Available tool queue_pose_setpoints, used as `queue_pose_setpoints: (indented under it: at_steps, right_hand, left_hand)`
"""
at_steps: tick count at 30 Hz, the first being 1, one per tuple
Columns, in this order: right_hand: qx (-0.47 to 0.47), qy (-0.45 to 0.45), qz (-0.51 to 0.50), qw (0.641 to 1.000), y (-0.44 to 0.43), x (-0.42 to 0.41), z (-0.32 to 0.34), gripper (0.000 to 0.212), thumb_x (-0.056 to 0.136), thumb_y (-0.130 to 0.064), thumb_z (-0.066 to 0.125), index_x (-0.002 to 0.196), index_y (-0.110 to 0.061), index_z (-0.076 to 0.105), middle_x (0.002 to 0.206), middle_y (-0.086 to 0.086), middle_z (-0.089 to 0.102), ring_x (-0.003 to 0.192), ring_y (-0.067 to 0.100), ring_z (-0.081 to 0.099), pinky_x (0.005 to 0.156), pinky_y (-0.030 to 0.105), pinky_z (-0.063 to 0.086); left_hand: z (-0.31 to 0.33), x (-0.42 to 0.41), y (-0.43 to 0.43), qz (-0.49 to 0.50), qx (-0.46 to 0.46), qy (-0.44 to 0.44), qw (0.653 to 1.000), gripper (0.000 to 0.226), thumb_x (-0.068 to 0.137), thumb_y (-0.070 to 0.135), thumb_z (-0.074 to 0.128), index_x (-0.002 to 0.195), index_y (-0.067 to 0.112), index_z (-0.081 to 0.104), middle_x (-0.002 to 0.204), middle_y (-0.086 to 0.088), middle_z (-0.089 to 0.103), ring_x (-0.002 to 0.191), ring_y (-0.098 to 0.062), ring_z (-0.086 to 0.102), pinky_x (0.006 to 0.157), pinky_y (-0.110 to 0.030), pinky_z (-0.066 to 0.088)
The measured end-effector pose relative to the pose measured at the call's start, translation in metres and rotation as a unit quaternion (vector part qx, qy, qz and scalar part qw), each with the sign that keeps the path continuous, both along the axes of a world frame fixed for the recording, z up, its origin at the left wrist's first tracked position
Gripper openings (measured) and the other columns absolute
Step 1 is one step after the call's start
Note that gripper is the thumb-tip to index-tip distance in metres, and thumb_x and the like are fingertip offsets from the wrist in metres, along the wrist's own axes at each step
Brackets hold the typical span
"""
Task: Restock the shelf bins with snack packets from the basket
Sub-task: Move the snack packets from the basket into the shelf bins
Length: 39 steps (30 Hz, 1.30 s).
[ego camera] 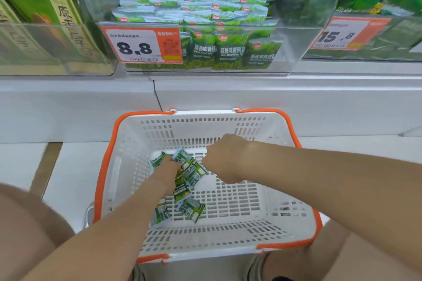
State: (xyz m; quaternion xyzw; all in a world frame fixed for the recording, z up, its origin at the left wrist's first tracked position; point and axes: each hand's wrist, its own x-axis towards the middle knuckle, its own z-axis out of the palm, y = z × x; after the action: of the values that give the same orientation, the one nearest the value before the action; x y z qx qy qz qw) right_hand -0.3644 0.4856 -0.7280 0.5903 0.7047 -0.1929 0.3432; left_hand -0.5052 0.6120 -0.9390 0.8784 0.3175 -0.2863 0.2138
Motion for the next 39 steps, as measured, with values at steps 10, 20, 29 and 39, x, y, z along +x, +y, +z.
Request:
queue_pose_setpoints:
  at_steps: [10, 20, 29, 39]
  right_hand:
    - [0.062, 0.091, -0.152, 0.982, -0.014, 0.026, 0.017, 0.032, 0.099, -0.008, 0.057, 0.129, -0.01, 0.045, 0.096, 0.005, 0.049, 0.076, 0.024, 0.057, 0.056, 0.035, 0.043]
    - [0.24, 0.233, -0.292, 0.896, -0.035, 0.049, 0.061, 0.039, 0.085, -0.045, 0.071, 0.114, -0.022, 0.057, 0.092, -0.005, 0.063, 0.095, 0.019, 0.052, 0.085, 0.038, 0.052]
    - [0.268, 0.433, -0.386, 0.769, -0.049, 0.079, 0.101, 0.014, 0.099, -0.014, 0.07, 0.105, -0.002, 0.067, 0.085, 0.016, 0.077, 0.075, 0.023, 0.077, 0.073, 0.04, 0.064]
    - [0.421, 0.343, -0.301, 0.784, -0.045, 0.079, 0.123, 0.016, 0.096, -0.023, 0.072, 0.092, -0.011, 0.063, 0.082, 0.008, 0.066, 0.068, 0.02, 0.072, 0.064, 0.043, 0.057]
  left_hand:
    - [0.12, 0.046, -0.01, 0.186, -0.361, -0.206, 0.89, 0.028, 0.083, 0.006, 0.072, 0.109, -0.005, 0.068, 0.081, -0.015, 0.072, 0.076, -0.029, 0.067, 0.074, -0.04, 0.058]
    - [0.214, 0.053, -0.032, 0.292, -0.523, -0.303, 0.741, 0.013, 0.104, 0.013, 0.062, 0.116, 0.011, 0.066, 0.087, -0.006, 0.067, 0.057, -0.015, 0.055, 0.048, -0.021, 0.044]
    - [0.239, 0.055, -0.039, 0.213, -0.429, -0.415, 0.774, 0.029, 0.089, 0.011, 0.075, 0.117, 0.003, 0.074, 0.094, -0.023, 0.077, 0.078, -0.021, 0.077, 0.074, -0.027, 0.064]
    - [0.263, 0.068, -0.048, 0.259, -0.378, -0.518, 0.723, 0.037, 0.092, 0.007, 0.074, 0.127, 0.001, 0.061, 0.089, -0.022, 0.078, 0.08, -0.026, 0.079, 0.07, -0.03, 0.064]
